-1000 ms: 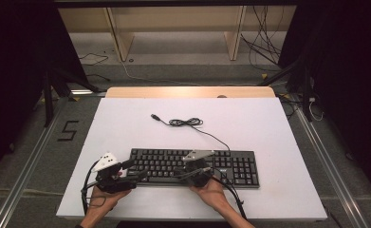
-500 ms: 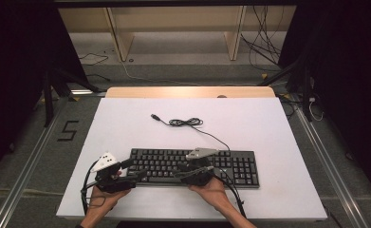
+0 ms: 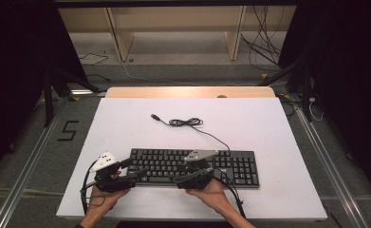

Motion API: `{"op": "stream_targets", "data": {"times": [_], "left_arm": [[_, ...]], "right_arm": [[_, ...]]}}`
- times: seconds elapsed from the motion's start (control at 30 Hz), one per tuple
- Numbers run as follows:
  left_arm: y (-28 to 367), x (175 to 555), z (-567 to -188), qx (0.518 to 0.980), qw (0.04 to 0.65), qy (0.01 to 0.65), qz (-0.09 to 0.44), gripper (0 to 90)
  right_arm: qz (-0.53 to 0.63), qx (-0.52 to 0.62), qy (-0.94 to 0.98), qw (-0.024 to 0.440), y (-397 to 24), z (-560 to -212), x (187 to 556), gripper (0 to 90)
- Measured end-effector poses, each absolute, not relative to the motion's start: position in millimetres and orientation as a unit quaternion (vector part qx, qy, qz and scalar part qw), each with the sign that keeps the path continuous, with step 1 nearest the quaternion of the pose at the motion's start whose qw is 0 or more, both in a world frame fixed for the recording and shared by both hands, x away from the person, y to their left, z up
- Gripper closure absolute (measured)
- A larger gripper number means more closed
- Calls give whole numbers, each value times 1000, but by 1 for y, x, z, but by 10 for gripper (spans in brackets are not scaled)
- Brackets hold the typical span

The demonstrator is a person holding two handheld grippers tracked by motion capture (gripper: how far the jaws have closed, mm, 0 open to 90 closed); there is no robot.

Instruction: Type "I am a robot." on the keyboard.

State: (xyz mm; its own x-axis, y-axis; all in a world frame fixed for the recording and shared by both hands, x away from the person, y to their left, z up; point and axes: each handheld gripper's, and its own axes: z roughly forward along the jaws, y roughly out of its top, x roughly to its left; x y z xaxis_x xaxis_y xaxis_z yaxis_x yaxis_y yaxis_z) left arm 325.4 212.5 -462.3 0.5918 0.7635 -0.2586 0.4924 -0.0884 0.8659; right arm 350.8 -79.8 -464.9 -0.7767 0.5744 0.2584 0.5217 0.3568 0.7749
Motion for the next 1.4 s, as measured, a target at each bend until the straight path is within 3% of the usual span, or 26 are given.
{"op": "stream_targets", "data": {"times": [0.13,0.27,0.3,0.37,0.47,0.7,1.4], "left_arm": [[213,326,-462,725,518,434,131,258],[213,325,-462,725,518,433,131,258],[212,325,-462,726,518,433,132,258],[212,325,-462,726,518,433,132,258],[212,325,-462,726,518,433,132,258],[212,325,-462,727,517,431,132,258],[212,325,-463,728,516,431,132,258]], "right_arm": [[460,326,825,27,-78,-465,349,449],[459,320,828,26,-76,-466,347,524],[458,316,831,27,-75,-466,345,596],[455,315,832,27,-75,-466,345,631],[447,310,838,29,-72,-468,342,755],[439,304,845,31,-70,-470,342,891],[407,312,858,39,-64,-482,345,900]]}}
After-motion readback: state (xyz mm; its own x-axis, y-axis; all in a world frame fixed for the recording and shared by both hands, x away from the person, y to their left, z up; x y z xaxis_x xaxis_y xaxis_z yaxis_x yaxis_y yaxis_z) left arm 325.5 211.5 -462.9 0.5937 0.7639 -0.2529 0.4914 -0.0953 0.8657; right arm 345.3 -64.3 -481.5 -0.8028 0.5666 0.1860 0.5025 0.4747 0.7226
